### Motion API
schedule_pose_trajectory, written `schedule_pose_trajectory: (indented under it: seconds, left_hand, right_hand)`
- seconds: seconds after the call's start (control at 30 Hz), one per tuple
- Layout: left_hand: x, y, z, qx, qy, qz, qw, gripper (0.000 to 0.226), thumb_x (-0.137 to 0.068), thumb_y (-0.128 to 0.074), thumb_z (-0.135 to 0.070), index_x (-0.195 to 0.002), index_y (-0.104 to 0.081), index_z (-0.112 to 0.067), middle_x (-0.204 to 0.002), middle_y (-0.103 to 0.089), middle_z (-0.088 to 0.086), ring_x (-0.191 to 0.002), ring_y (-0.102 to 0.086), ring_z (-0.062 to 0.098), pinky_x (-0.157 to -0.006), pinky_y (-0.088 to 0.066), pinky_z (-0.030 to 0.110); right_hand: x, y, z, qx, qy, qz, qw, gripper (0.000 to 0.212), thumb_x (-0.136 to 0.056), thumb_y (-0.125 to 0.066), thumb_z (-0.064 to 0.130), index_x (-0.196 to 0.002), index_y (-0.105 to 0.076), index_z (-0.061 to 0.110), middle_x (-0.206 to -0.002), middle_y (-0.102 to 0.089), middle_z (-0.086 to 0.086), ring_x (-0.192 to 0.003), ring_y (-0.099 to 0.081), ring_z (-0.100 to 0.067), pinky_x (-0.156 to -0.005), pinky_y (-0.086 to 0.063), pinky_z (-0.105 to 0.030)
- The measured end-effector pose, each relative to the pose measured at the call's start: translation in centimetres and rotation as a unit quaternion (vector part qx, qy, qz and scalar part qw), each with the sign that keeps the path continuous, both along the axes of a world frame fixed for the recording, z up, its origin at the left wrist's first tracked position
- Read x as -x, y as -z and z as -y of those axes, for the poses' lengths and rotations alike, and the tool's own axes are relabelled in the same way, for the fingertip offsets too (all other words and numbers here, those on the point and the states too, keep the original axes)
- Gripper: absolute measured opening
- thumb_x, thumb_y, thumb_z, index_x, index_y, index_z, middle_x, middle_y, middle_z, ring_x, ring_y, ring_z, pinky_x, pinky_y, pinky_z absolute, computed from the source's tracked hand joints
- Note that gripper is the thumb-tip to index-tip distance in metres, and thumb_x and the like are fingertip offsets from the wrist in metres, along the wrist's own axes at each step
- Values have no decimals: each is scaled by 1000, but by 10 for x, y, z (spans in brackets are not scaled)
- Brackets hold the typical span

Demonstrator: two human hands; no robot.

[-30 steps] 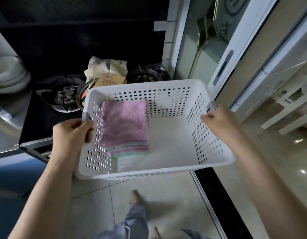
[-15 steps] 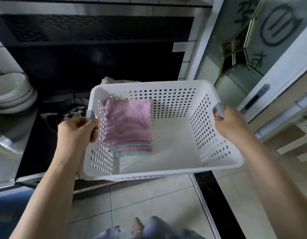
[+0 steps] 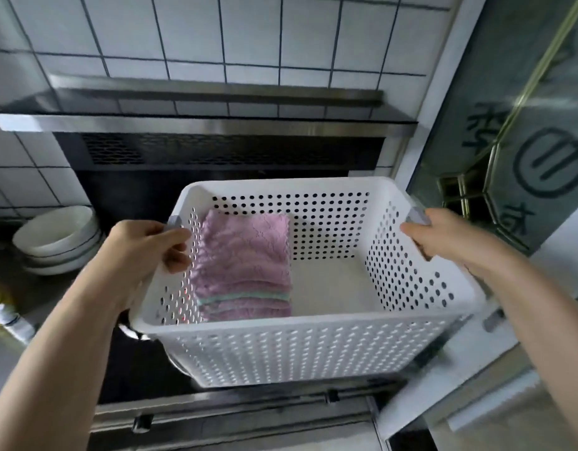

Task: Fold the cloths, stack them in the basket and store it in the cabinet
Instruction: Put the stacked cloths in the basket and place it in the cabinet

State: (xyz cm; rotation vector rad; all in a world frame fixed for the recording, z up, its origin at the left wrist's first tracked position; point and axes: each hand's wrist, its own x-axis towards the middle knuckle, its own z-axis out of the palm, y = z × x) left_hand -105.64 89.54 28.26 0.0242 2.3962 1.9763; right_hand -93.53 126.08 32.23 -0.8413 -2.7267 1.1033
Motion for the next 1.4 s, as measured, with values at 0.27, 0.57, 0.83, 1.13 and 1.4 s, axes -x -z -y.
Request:
schedule_pose_trajectory:
  seconds: [0.27,0.57,0.83,1.13,1.4]
  left_hand:
    - [21,-93,4,7,54,-64,996,30,-83,-69,-15,-79,-66,14,-60,-64,15,-44,-56,17,-48,-50,20]
    - [43,-200,7,107,56,-134,984,31,-74,-75,-23,-60,-69,4,-60,-68,17,-48,-57,19,-67,-52,35]
    - [59,-273,1,124,5,-181,976,37,-77,-75,-29,-74,-70,8,-51,-63,10,-36,-50,15,-45,-40,19]
    - [78,-332,-41,471,-87,-414,774,26,-84,-62,-35,-81,-73,-12,-85,-71,10,-73,-62,27,-67,-50,31]
    - [108,-354,-81,435,-16,-678,592,25,-87,-62,-15,-111,-66,-12,-109,-62,7,-99,-59,29,-76,-54,44]
  right_hand:
    - [23,-89,-10,92,17,-81,992,13,-82,-66,4,-83,-61,-8,-76,-68,-26,-67,-60,-33,-72,-49,-46]
    - [37,-188,-16,104,-7,-138,985,10,-80,-62,6,-81,-61,-4,-46,-52,-11,-33,-46,-19,-48,-39,-26]
    - [44,-241,-29,113,11,-192,975,15,-81,-64,15,-85,-65,1,-48,-56,-6,-34,-48,-14,-46,-36,-25]
    - [43,-266,-50,97,37,-190,976,14,-79,-63,17,-81,-60,4,-55,-50,-7,-39,-43,-14,-43,-35,-22]
    - [18,-274,-64,82,59,-237,966,14,-82,-61,15,-72,-60,5,-48,-54,-8,-34,-49,-18,-43,-39,-23]
